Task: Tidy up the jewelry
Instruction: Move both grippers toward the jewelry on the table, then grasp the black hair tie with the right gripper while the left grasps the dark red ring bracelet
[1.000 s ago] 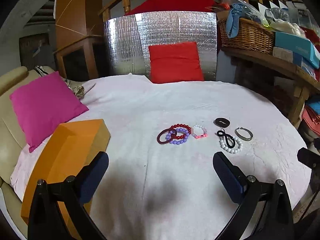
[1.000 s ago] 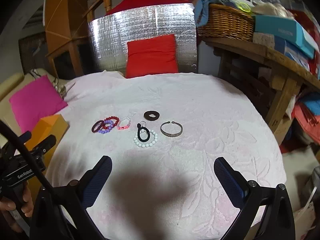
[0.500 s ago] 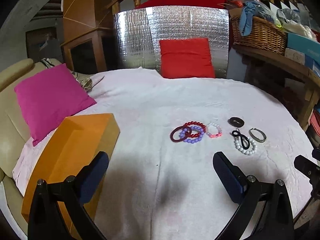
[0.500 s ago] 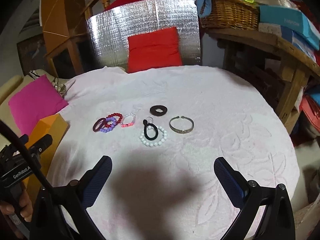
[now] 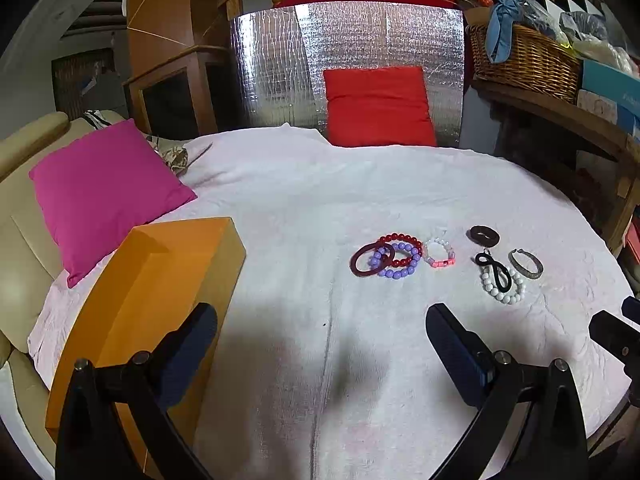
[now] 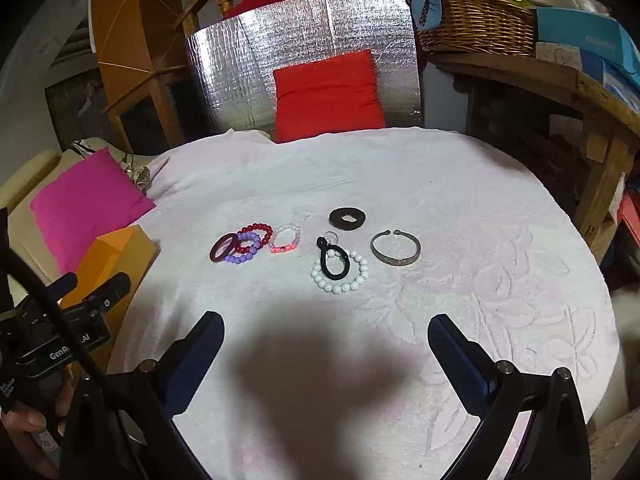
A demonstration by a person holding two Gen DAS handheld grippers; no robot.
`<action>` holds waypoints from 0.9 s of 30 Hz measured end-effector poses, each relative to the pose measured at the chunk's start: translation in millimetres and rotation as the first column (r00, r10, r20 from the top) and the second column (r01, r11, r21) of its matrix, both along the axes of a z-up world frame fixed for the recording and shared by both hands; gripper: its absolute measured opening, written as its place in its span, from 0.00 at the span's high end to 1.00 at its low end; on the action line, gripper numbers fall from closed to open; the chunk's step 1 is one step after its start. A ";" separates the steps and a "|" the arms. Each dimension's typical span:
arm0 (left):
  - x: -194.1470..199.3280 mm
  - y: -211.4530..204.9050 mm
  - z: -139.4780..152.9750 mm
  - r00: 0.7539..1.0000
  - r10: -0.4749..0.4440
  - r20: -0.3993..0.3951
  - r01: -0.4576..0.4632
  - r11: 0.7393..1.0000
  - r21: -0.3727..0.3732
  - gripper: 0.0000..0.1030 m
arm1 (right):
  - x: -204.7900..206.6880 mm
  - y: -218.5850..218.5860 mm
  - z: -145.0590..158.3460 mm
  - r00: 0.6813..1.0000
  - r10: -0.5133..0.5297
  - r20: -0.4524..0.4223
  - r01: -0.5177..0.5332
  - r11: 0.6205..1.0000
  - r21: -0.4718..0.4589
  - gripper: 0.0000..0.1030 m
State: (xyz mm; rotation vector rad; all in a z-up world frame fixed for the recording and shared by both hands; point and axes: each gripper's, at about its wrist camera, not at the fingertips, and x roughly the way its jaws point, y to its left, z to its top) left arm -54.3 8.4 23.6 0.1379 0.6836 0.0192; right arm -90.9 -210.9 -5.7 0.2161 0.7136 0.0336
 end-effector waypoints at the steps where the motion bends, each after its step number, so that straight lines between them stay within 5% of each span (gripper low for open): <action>1: 0.3 0.1 -0.4 1.000 0.001 0.002 -0.001 1.000 0.000 0.00 | 0.5 -0.1 -0.3 1.000 0.003 -0.001 -0.003 1.000 0.009 0.00; 16: 0.6 -3.3 -5.7 1.000 0.000 0.009 0.000 1.000 0.014 0.00 | 0.9 -7.5 0.3 1.000 -0.006 -0.006 0.006 0.999 0.051 0.00; 23: 31.2 10.5 -15.4 0.999 0.017 -0.036 -0.017 1.000 -0.006 0.00 | 25.0 -25.9 -4.8 0.999 0.000 -0.039 0.004 0.995 0.102 0.00; 27: 48.0 14.5 -19.3 0.999 0.034 -0.013 -0.034 0.999 0.028 0.00 | 47.8 -31.1 -12.6 0.997 0.034 -0.069 -0.023 0.987 0.159 0.10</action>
